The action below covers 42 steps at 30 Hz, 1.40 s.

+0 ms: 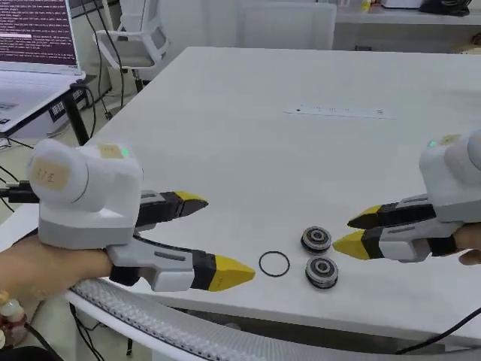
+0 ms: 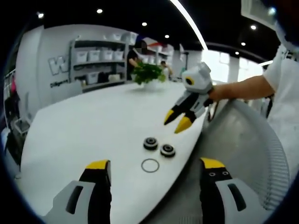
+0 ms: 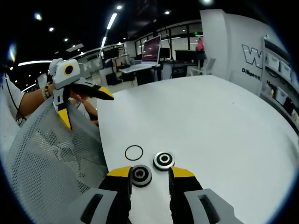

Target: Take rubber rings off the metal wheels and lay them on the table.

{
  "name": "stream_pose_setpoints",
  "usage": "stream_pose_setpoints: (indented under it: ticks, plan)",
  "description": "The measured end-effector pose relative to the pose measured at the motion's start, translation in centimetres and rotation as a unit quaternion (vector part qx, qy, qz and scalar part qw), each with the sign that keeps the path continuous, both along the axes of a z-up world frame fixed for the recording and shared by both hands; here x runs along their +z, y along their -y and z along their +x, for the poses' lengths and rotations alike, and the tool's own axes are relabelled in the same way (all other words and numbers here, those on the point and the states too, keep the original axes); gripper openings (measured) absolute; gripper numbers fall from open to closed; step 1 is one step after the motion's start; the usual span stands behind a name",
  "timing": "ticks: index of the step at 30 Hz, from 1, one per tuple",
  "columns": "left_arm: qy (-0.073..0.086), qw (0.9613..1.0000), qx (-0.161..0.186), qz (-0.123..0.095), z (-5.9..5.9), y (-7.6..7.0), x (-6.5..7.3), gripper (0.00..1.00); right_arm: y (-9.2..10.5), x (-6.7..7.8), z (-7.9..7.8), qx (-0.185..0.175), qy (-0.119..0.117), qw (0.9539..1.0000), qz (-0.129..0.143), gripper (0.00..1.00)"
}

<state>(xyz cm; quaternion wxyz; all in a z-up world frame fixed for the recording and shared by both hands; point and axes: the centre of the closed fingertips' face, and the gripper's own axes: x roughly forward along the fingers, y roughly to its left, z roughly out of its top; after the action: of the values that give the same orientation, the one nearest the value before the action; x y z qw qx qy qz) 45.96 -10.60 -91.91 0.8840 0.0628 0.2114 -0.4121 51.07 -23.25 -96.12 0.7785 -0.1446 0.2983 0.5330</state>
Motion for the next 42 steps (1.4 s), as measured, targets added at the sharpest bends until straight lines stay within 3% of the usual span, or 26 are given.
stream_pose_setpoints:
  ticks: [2, 4, 8, 11, 12, 15, 18, 24, 29, 34, 39, 42]
  plan:
    - [-0.002, 1.0000, -0.001, 0.001, 0.0, 0.0, -0.1, 0.79, 0.4, -0.5, 0.0, -0.004, -0.009, 0.9999, -0.003, 0.28]
    - [-0.003, 1.0000, -0.001, 0.002, 0.0, 0.0, -0.1, 0.79, 0.8, -0.9, 0.1, 0.001, -0.001, 0.9998, -0.022, 0.28]
    - [0.001, 1.0000, 0.000, -0.001, 0.1, 0.0, 0.1, 0.78, 0.7, -1.3, 0.3, -0.001, -0.010, 0.9998, -0.020, 0.27]
    - [0.019, 0.9997, -0.008, -0.015, 0.1, 0.4, 1.1, 0.81, 0.7, -1.5, 0.2, 0.002, -0.011, 0.9997, -0.021, 0.27]
    - [0.040, 0.9986, -0.019, -0.029, 0.1, 0.7, 2.0, 0.81, 0.7, -1.6, 0.1, 0.004, -0.013, 0.9997, -0.022, 0.27]
    - [0.062, 0.9979, -0.018, -0.011, 0.3, 0.4, 2.6, 0.80, 0.8, -1.9, -0.1, 0.006, -0.021, 0.9994, -0.025, 0.28]
    - [0.068, 0.9970, -0.038, 0.002, 0.1, 1.0, 3.0, 0.81, 0.8, -1.9, -0.2, 0.006, -0.023, 0.9994, -0.024, 0.28]
    - [0.086, 0.9922, -0.085, 0.030, 0.7, 3.1, 4.8, 0.80, 0.6, -2.0, -0.6, 0.014, -0.023, 0.9993, -0.026, 0.28]
    - [0.105, 0.9878, -0.110, 0.033, 1.8, 5.1, 6.3, 0.80, 0.7, -2.6, -0.8, 0.028, -0.017, 0.9986, -0.042, 0.28]
    - [0.109, 0.9844, -0.132, 0.040, 3.2, 6.9, 6.4, 0.77, 0.6, -2.8, -1.0, 0.031, -0.022, 0.9985, -0.040, 0.28]
    - [0.091, 0.9848, -0.146, 0.024, 4.4, 8.7, 5.5, 0.74, 0.5, -3.3, -1.2, 0.030, -0.039, 0.9982, -0.035, 0.27]
    - [0.087, 0.9837, -0.154, 0.031, 5.0, 9.6, 4.2, 0.70, 0.6, -3.6, -0.9, 0.021, -0.054, 0.9980, -0.026, 0.27]
